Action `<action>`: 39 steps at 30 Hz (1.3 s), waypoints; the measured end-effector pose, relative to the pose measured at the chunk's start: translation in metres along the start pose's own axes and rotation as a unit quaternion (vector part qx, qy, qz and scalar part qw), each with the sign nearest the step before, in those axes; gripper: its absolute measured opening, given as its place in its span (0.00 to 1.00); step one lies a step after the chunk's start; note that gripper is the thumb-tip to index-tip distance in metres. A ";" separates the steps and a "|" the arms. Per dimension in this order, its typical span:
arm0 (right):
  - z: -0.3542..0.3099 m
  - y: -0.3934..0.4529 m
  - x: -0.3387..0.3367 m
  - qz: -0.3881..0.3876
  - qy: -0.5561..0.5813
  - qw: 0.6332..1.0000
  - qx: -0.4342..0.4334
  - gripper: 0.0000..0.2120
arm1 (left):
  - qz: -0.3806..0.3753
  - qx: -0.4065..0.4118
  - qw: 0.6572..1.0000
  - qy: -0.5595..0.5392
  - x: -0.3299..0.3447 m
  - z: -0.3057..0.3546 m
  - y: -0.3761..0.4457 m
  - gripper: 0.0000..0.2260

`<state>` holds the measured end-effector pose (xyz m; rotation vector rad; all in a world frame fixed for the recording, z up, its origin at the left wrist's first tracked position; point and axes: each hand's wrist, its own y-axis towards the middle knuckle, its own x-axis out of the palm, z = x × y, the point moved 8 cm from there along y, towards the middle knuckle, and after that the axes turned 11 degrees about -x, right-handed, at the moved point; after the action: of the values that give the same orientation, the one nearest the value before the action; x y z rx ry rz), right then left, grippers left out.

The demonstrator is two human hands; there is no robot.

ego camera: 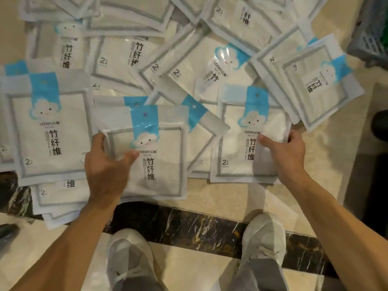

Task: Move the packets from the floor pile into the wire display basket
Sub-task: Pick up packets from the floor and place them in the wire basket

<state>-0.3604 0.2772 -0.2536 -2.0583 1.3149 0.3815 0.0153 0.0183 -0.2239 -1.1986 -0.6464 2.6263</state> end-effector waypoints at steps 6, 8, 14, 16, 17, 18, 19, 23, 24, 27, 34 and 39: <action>-0.007 -0.015 -0.005 -0.122 0.118 0.985 0.040 0.16 | -0.113 -0.052 0.986 -0.112 -0.006 0.014 -0.005 0.12; -0.017 -0.020 -0.011 -0.143 0.119 0.982 0.026 0.17 | -0.166 -0.084 0.970 -0.154 -0.006 0.020 -0.012 0.11; -0.069 -0.033 -0.039 -0.165 0.150 0.975 0.016 0.25 | -0.232 -0.117 0.941 -0.217 -0.034 0.053 -0.029 0.10; -0.096 -0.040 -0.051 -0.175 0.154 0.972 0.016 0.24 | -0.231 -0.128 0.939 -0.220 -0.048 0.068 -0.033 0.08; -0.111 -0.043 -0.058 -0.179 0.159 0.971 0.019 0.23 | -0.238 -0.131 0.937 -0.219 -0.055 0.076 -0.035 0.08; -0.126 -0.046 -0.065 -0.180 0.168 0.969 0.023 0.21 | -0.246 -0.137 0.935 -0.217 -0.063 0.085 -0.039 0.09; -0.143 -0.049 -0.072 -0.183 0.178 0.967 0.026 0.20 | -0.251 -0.144 0.933 -0.216 -0.072 0.094 -0.043 0.11; -0.219 -0.068 -0.096 -0.208 0.199 0.957 0.036 0.18 | -0.259 -0.144 0.925 -0.239 -0.122 0.143 -0.062 0.15; -0.241 -0.075 -0.101 -0.217 0.200 0.955 0.040 0.18 | -0.260 -0.145 0.921 -0.252 -0.138 0.156 -0.068 0.18; -0.316 -0.099 -0.121 -0.243 0.204 0.947 0.046 0.17 | -0.268 -0.146 0.909 -0.283 -0.191 0.202 -0.086 0.37; -0.517 -0.182 -0.192 -0.286 0.188 0.940 0.002 0.15 | -0.286 -0.128 0.892 -0.327 -0.364 0.321 -0.147 0.45; -0.659 -0.262 -0.243 -0.304 0.163 0.938 -0.044 0.13 | -0.257 -0.095 0.888 -0.369 -0.507 0.381 -0.200 0.21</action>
<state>-0.3048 0.0820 0.4677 -2.5458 0.7664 -0.1896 0.0597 -0.0935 0.4301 0.0414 -1.1650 2.5006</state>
